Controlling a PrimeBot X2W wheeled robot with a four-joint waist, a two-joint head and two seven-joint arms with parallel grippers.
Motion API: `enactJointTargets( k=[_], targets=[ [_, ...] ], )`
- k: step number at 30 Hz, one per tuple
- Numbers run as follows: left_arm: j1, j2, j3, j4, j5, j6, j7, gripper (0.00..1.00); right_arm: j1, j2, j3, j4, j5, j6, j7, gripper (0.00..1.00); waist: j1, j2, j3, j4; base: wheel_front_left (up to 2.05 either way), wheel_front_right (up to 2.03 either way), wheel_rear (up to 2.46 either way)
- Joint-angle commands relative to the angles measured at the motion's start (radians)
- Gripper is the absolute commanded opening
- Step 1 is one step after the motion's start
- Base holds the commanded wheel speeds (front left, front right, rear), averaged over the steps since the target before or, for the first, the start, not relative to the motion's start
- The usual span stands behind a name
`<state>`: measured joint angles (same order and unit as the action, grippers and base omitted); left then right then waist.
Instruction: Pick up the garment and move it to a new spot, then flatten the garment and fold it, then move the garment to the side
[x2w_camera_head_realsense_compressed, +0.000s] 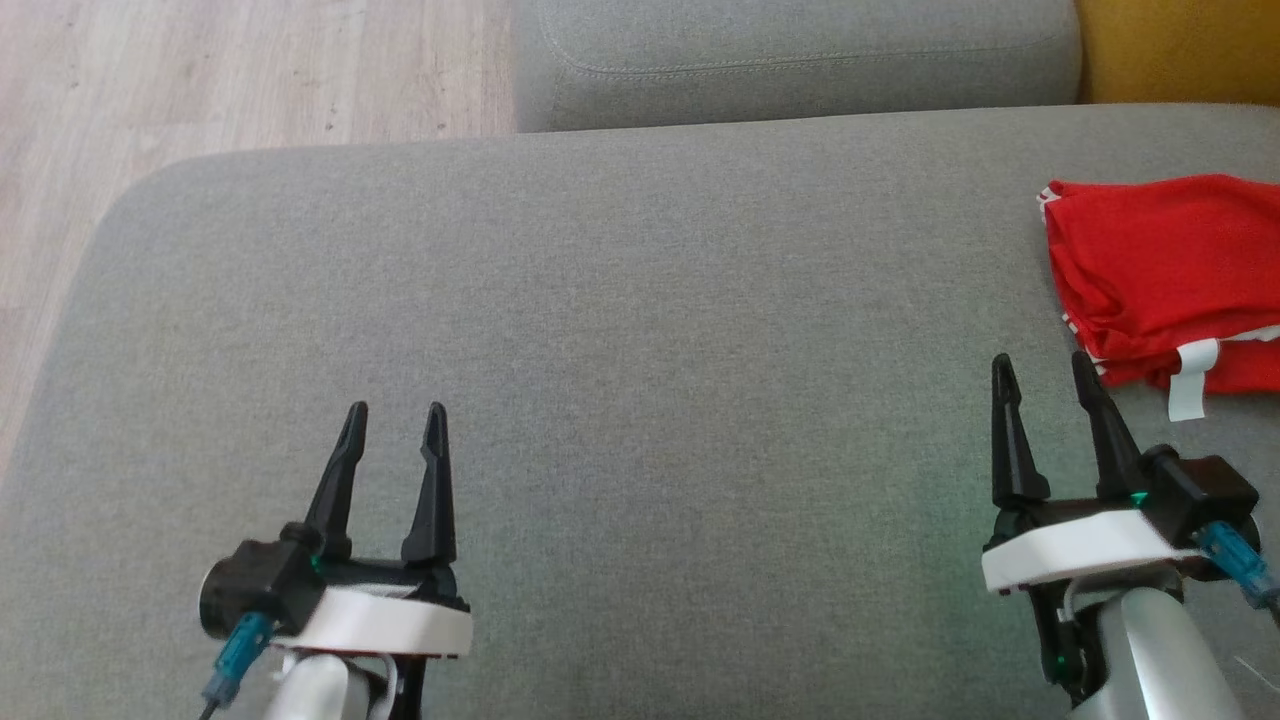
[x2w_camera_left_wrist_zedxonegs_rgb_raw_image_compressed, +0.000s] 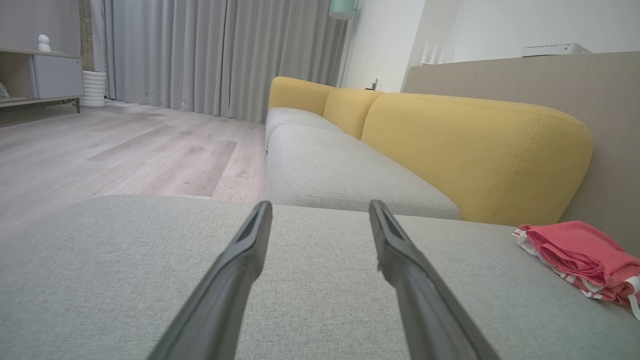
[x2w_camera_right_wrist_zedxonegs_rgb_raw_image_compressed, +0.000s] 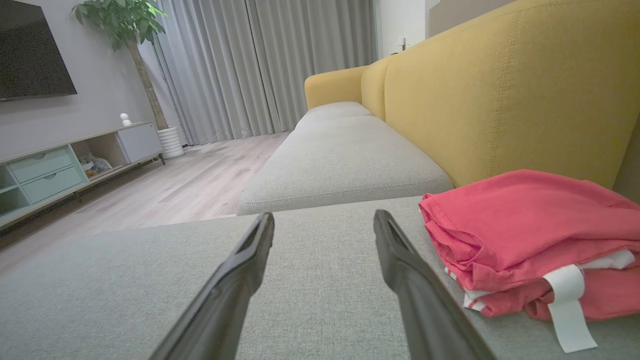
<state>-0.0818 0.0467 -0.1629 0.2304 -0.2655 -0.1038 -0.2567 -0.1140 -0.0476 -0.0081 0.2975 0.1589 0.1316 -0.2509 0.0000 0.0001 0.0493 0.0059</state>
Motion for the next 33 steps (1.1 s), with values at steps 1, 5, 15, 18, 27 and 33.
enactJointTargets(
  k=[1,5,15,18,27,33],
  targets=[
    [-0.030,0.004,0.035,-0.029,-0.001,0.006,-0.005,1.00,-0.032,-0.003,0.026,-0.039,0.009,-0.001,-0.011,1.00,0.0000,-0.0001,0.000,0.001,0.00,0.00,0.00],
    [-0.025,0.004,0.037,-0.028,-0.027,0.009,-0.005,1.00,-0.032,-0.003,0.023,-0.043,0.010,-0.001,-0.011,1.00,0.0000,-0.0001,-0.004,0.002,0.00,0.00,0.00],
    [-0.009,0.004,0.054,-0.051,-0.061,0.017,-0.005,1.00,-0.025,-0.003,0.032,-0.043,0.013,-0.001,-0.011,1.00,0.0000,-0.0001,-0.009,0.001,0.00,0.00,0.00],
    [-0.008,0.004,0.055,-0.046,-0.070,0.021,-0.005,1.00,-0.026,-0.003,0.034,-0.040,0.015,-0.001,-0.011,1.00,0.0000,-0.0001,-0.010,-0.001,0.00,0.00,0.00],
    [0.017,0.000,0.024,0.032,-0.092,0.021,0.003,0.00,0.014,0.002,0.009,0.034,0.023,0.000,0.005,0.00,0.0001,-0.0001,-0.010,-0.006,0.00,0.00,0.00],
    [0.014,0.000,0.038,0.031,-0.164,0.018,0.024,0.00,0.013,0.002,0.002,0.030,0.104,0.000,0.026,0.00,0.0001,-0.0001,-0.012,-0.006,0.00,0.00,0.00]
  ],
)
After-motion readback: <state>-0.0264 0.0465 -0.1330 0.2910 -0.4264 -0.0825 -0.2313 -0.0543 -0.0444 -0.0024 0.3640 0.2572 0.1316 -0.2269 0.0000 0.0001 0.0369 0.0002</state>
